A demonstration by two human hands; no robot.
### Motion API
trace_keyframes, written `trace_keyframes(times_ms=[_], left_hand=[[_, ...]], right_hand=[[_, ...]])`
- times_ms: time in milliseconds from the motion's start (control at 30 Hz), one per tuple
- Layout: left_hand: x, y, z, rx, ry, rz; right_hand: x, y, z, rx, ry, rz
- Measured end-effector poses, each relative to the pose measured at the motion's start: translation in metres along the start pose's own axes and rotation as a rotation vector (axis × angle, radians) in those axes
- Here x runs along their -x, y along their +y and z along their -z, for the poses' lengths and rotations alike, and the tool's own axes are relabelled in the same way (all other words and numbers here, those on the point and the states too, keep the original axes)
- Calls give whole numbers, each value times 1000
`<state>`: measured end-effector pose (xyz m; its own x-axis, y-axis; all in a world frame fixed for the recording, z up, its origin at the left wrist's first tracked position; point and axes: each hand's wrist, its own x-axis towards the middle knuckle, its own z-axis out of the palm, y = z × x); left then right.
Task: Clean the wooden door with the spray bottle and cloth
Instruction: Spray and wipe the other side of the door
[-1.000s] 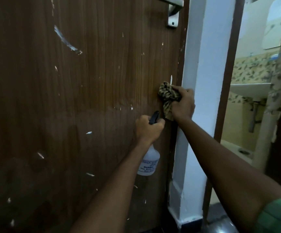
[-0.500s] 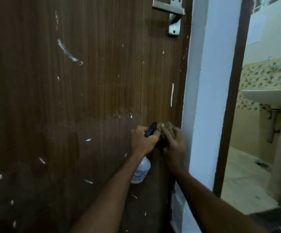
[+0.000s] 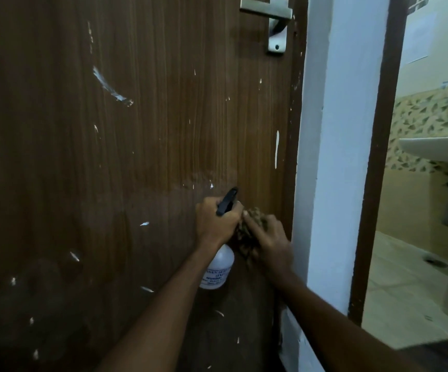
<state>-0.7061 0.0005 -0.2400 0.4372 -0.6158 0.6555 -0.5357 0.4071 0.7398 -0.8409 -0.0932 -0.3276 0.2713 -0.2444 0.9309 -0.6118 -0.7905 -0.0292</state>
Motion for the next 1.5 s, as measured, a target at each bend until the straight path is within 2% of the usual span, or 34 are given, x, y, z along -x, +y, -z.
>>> trace_keyframes(times_ms=[67,233,333,467,533,667,700,767,867,933,1133,1200,1333,1400,1500], left_hand=[[-1,-1,7,-21,-7,11],[-4,-4,26,12,1,32],[-4,-2,39,19,13,37],[-12,7,58,0,-28,73],[-14,14,63,-21,-57,94],[-23,18,76,-50,-37,101],[-26,18,79,-38,-27,103],[-25,14,90,-42,-18,103],[-14,5,112,-107,-51,100],[-4,-4,128,-126,-80,121],[2,-2,160,-212,-58,104],[1,-7,165,-207,-72,93],[5,-19,161,-151,-104,84],[7,-24,156,-139,-106,98],[10,-29,153,-118,-75,103]], right_hand=[[-5,-5,-4,-50,10,-28],[-116,-49,7,-148,278,-242],[-94,-67,-9,-175,258,-277],[-38,-73,-28,-182,100,-117],[-67,-75,-20,-213,157,-154],[-136,-90,-4,-304,321,-413],[-138,-95,-5,-304,333,-422],[-109,-106,-21,-261,273,-328],[-36,-120,-48,-164,67,-115],[-25,-125,-49,-159,5,-121],[-143,-145,-17,-204,191,-343],[-121,-153,-27,-175,208,-310],[-23,-156,-56,-70,21,-81],[-36,-156,-57,-90,11,-117],[-98,-170,-47,-94,138,-259]])
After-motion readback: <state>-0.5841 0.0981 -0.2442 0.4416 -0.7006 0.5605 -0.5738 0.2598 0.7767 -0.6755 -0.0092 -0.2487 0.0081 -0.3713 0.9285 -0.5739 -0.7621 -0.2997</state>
